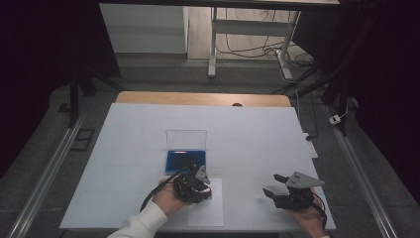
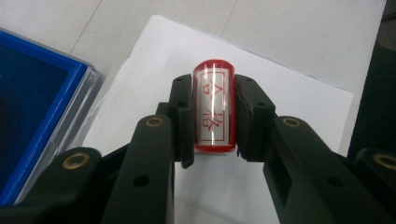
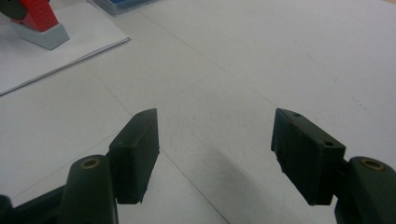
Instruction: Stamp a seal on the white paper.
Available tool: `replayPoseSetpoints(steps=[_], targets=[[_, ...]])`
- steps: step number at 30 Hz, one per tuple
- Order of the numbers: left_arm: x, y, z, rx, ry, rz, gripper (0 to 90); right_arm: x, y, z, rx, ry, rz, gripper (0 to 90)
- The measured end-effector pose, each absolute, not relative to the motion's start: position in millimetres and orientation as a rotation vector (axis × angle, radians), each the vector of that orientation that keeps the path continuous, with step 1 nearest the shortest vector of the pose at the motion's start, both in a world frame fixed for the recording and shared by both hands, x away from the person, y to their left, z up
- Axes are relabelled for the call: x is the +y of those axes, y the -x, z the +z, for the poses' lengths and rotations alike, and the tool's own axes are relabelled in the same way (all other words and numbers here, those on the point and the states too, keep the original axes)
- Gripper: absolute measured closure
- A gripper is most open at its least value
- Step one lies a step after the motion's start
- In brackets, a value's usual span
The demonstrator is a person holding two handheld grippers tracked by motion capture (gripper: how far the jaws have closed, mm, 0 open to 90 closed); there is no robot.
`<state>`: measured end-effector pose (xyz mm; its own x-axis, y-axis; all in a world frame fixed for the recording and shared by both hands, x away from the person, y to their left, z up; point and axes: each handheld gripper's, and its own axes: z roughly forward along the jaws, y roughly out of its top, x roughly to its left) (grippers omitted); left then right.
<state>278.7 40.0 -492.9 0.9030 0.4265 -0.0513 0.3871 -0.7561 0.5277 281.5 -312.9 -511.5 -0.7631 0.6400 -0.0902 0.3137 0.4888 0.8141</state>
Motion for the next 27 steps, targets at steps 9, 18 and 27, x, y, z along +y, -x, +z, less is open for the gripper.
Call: replayPoseSetpoints(steps=[9, 18, 27], targets=[[40.8, -277.5, -494.3, 0.589, -2.502, 0.102, 70.8, -313.1, -281.5, -511.5, 2.357, -0.795, 1.173, 32.2], [40.6, -277.9, -493.9, 0.584, -2.507, 0.1, 70.7, -313.1, -281.4, -511.4, 2.357, -0.794, 1.173, 32.2], [42.6, -277.6, -492.6, 0.581, -2.492, 0.098, 70.5, -314.2, -281.4, -511.5, 2.351, -0.799, 1.19, 32.1]])
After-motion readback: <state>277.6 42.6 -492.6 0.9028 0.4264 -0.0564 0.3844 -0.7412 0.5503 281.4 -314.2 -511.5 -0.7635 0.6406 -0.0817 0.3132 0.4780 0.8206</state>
